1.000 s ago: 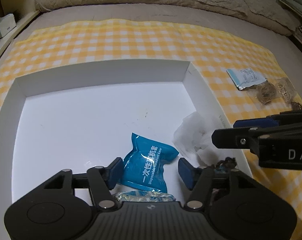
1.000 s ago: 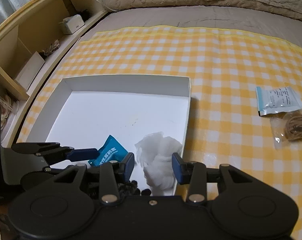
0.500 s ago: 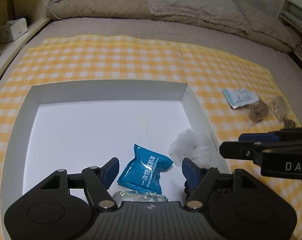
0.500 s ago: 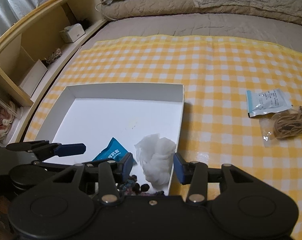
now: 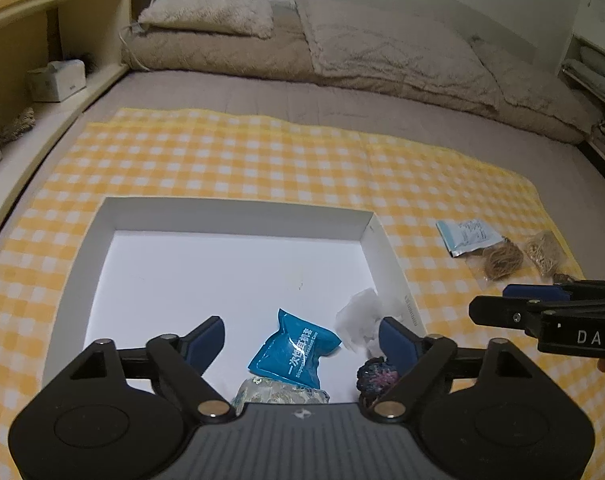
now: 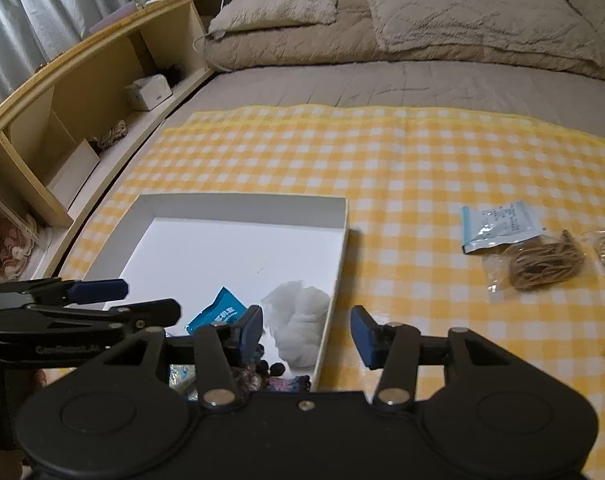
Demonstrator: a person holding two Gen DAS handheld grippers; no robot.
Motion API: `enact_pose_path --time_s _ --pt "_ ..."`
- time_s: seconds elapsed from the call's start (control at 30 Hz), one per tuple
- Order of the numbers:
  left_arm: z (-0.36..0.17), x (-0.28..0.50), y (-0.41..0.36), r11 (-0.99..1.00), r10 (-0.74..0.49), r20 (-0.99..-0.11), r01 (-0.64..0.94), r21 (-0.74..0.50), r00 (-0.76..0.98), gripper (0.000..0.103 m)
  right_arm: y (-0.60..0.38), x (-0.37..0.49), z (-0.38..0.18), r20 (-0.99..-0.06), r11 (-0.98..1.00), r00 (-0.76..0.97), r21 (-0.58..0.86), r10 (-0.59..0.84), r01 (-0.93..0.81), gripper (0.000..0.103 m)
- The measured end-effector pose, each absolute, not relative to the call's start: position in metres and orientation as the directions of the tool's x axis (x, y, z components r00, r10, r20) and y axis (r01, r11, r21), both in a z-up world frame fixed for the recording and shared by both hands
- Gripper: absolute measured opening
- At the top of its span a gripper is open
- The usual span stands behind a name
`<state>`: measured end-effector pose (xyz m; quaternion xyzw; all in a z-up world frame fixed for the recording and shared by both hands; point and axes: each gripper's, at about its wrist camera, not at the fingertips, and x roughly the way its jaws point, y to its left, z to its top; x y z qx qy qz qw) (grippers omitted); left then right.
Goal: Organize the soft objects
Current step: 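Open both tools to drop the packet and cotton into the box, then grasp the white sachet with the left tool while the right tool grasps the bagged beige cord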
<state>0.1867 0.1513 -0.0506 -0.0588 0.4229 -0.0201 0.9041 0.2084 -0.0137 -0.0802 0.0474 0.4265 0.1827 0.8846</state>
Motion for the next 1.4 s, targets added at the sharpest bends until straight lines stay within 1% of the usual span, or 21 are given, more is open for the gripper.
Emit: enact_pose_path --time_s 0.13,0.2,0.23,0.33,0.5,0.57,0.83,1.13,1.4 --pt "-0.042 0.176 0.15 0.992 -0.075 -0.743 -0.025 -0.123 0.665 0.098 -0.02 0.199 -0.073 -0.721 0.933 0.596 0.218 0.352 -0.287 0.06" --pt "-0.038 0.172 0.149 0.993 -0.064 -0.733 -0.028 -0.113 0.677 0.102 -0.024 0.195 -0.07 -0.711 0.934 0.611 0.21 0.349 -0.29 0.069" --pt "-0.037 0.17 0.148 0.994 -0.06 -0.729 -0.03 -0.109 0.682 0.102 -0.025 0.192 -0.068 -0.705 0.935 0.619 0.204 0.346 -0.291 0.071" --pt "-0.033 0.167 0.146 0.993 -0.057 -0.721 -0.033 -0.11 0.691 0.103 -0.03 0.186 -0.063 -0.686 0.937 0.644 0.182 0.338 -0.297 0.081" --pt "-0.029 0.164 0.14 0.996 -0.034 -0.705 -0.031 -0.079 0.709 0.103 -0.042 0.176 -0.055 -0.655 0.946 0.688 0.153 0.312 -0.284 0.099" --pt "-0.027 0.164 0.137 0.996 -0.033 -0.7 -0.03 -0.078 0.714 0.103 -0.049 0.173 -0.052 -0.641 0.95 0.705 0.142 0.302 -0.277 0.103" --pt "-0.02 0.17 0.125 0.996 -0.042 -0.671 -0.023 -0.088 0.74 0.103 -0.079 0.167 -0.045 -0.608 0.969 0.758 0.1 0.238 -0.225 0.103" --pt "-0.016 0.187 0.094 0.996 -0.057 -0.632 0.002 -0.087 0.773 0.103 -0.124 0.17 -0.04 -0.58 0.984 0.795 0.117 0.175 -0.131 0.103" --pt "-0.024 0.213 0.062 0.992 -0.111 -0.634 0.05 -0.113 0.765 0.103 -0.165 0.177 -0.041 -0.57 0.991 0.815 0.131 0.107 -0.038 0.103"
